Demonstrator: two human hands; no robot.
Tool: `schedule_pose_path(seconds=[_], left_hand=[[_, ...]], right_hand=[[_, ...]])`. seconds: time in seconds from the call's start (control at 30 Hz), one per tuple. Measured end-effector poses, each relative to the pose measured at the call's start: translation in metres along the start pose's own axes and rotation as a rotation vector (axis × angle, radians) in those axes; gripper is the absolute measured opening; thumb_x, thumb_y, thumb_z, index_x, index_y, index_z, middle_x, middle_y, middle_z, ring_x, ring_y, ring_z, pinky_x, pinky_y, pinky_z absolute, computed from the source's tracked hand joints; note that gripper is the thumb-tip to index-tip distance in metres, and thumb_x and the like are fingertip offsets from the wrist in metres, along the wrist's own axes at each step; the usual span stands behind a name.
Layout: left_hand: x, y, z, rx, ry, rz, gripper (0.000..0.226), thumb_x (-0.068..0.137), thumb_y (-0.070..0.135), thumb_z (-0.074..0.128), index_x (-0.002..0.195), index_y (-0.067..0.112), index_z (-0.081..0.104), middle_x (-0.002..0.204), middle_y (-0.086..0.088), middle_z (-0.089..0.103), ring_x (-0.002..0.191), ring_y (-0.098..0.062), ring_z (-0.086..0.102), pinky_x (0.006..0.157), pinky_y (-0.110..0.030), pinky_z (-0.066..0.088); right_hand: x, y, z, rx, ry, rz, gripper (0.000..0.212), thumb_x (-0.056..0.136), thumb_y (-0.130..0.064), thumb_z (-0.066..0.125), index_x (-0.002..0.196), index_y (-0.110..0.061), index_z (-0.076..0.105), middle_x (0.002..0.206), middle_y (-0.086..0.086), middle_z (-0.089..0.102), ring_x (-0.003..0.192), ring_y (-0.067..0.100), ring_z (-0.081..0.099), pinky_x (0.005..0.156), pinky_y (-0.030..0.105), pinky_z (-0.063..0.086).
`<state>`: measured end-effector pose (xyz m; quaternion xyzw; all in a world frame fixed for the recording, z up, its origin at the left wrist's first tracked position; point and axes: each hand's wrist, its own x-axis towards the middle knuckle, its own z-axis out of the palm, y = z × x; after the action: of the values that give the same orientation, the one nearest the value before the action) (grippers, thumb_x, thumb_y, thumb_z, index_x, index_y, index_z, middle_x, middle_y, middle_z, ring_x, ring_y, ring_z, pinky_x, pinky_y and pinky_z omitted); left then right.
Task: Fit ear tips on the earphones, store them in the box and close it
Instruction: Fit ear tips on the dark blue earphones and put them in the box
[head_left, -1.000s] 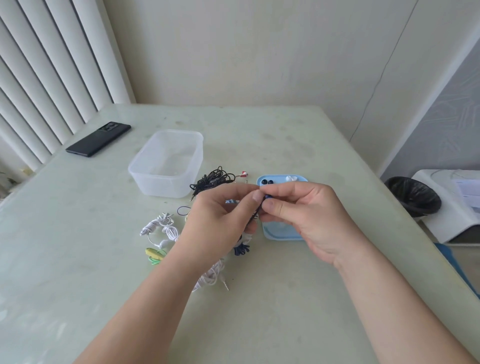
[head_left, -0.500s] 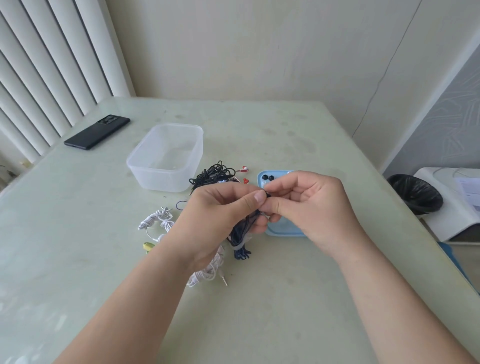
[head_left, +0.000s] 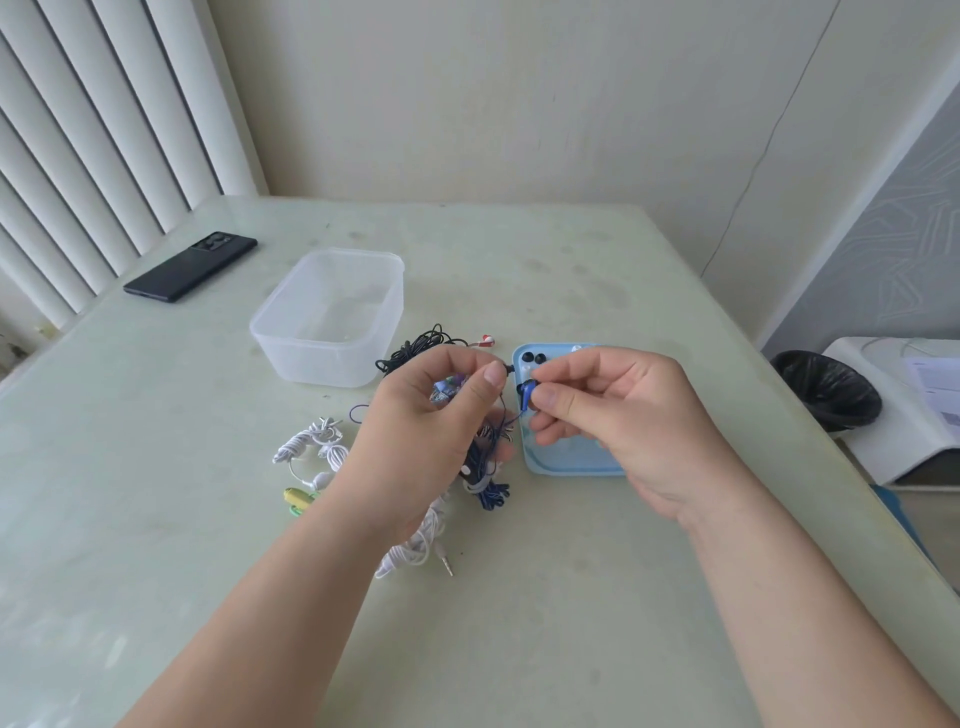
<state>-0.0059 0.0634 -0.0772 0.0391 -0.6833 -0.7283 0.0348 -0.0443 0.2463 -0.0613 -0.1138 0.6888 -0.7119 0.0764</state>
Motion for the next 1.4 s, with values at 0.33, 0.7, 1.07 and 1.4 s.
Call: schedule_pose_path(seconds=[0.33,0.7,1.07,1.4], left_hand=[[-0.004,-0.002,0.008,0.2,-0.018,0.161,0.008,0.106,0.017,0.058,0.1,0.012,0.062,0.073,-0.004,0.072,0.059,-0.031,0.068,0.054,-0.04,0.057],[0.003,-0.009,0.009,0.308,0.101,0.129,0.007,0.106,0.02,0.056,0.103,0.015,0.058,0.076,-0.003,0.066,0.045,-0.004,0.055,0.047,-0.014,0.042],[0.004,-0.015,0.011,0.308,0.141,0.148,0.003,0.104,0.021,0.061,0.102,0.019,0.062,0.075,0.003,0.069,0.054,-0.011,0.064,0.052,-0.021,0.046],[0.004,-0.012,0.009,0.22,0.12,0.113,0.004,0.103,0.018,0.062,0.1,0.016,0.063,0.077,-0.004,0.07,0.058,-0.015,0.067,0.051,-0.019,0.046]], right_hand=[[-0.005,0.001,0.008,-0.105,-0.03,-0.043,0.013,0.08,0.004,0.081,0.085,-0.007,0.076,0.075,0.013,0.076,0.065,0.027,0.07,0.063,0.033,0.058],[0.014,0.009,-0.029,-0.403,0.327,-0.078,0.008,0.093,-0.016,0.072,0.097,-0.022,0.076,0.077,0.005,0.074,0.063,0.017,0.068,0.063,0.038,0.058],[0.04,0.015,-0.018,-1.022,0.082,0.003,0.012,0.094,-0.02,0.065,0.089,-0.024,0.075,0.085,-0.009,0.072,0.076,0.021,0.068,0.077,0.04,0.059],[0.056,0.001,-0.006,-1.349,-0.06,0.103,0.016,0.093,-0.019,0.064,0.093,-0.031,0.075,0.097,-0.004,0.068,0.057,0.018,0.065,0.067,0.029,0.057]])
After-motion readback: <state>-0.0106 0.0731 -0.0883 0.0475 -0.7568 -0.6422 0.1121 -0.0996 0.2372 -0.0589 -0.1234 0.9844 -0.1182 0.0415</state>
